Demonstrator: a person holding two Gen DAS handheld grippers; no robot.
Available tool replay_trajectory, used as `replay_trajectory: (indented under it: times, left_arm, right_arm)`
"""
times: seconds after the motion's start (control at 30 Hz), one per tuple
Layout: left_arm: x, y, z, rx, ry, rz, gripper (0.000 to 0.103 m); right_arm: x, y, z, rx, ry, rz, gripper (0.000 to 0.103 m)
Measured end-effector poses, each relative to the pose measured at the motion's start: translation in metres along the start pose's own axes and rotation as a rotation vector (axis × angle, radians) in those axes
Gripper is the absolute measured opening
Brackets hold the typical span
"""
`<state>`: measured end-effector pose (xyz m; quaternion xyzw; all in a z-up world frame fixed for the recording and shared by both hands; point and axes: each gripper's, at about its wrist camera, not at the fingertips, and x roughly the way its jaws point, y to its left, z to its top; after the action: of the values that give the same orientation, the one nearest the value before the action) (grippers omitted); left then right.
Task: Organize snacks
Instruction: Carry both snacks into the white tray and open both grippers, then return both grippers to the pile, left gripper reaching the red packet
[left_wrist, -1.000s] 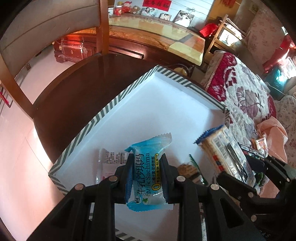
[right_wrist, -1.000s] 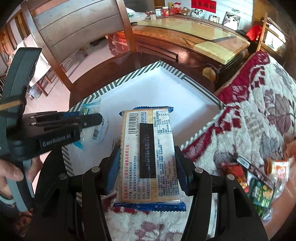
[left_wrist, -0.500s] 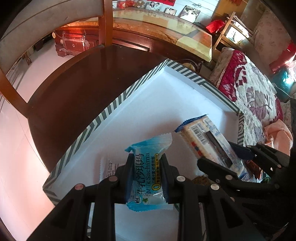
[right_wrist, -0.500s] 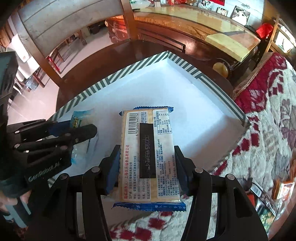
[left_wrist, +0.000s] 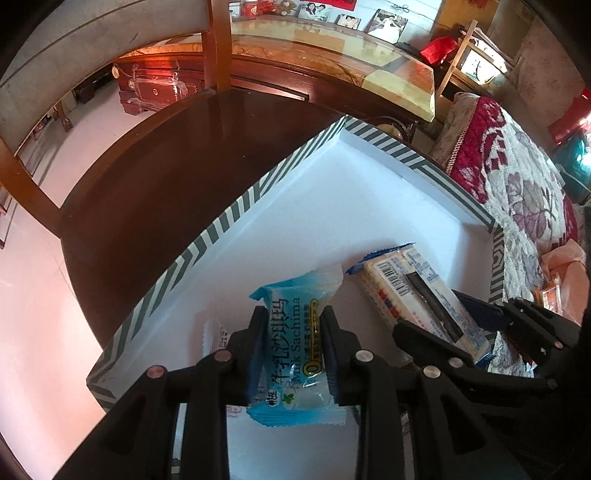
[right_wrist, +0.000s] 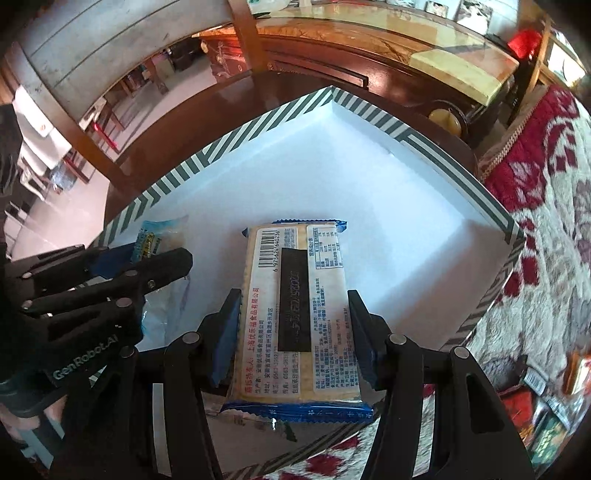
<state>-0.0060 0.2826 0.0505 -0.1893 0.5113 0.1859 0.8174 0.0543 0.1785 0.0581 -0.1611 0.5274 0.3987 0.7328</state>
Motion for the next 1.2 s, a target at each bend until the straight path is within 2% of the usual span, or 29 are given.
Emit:
replay_trajectory:
  times: [0.07,0.13,0.23,0.43,0.67,1.2]
  left_arm:
    - [0.0,0.001,0.0,-0.006,0.001,0.017,0.044]
    - [-0.003,0.004,-0.001,-0.023,-0.008,0.02,0.065]
    - [-0.009,0.007,-0.003,-0.04,-0.027,0.004,0.077]
    - [-0.025,-0.004,-0.007,-0.013,-0.057,0.014,0.081]
    - [-0.044,-0.029,-0.014,0.04,-0.092,-0.017,0.083]
    - [-0.061,-0.11,-0.044,0.199,-0.086,-0.088,0.083]
  right_arm:
    - [-0.004,0.0,-0.002,0.003,-0.008,-0.001,0.055]
    - [-0.01,-0.002,-0.003,0.01,-0.018,-0.001,0.055]
    - [-0.021,-0.004,-0.007,0.034,-0.043,0.017,0.055]
    - [-0.048,-0.007,-0.025,0.052,-0.09,0.019,0.057]
    - [-0.079,-0.028,-0.056,0.121,-0.142,0.007,0.057]
    - [-0.119,-0.098,-0.137,0.288,-0.159,-0.077,0.057]
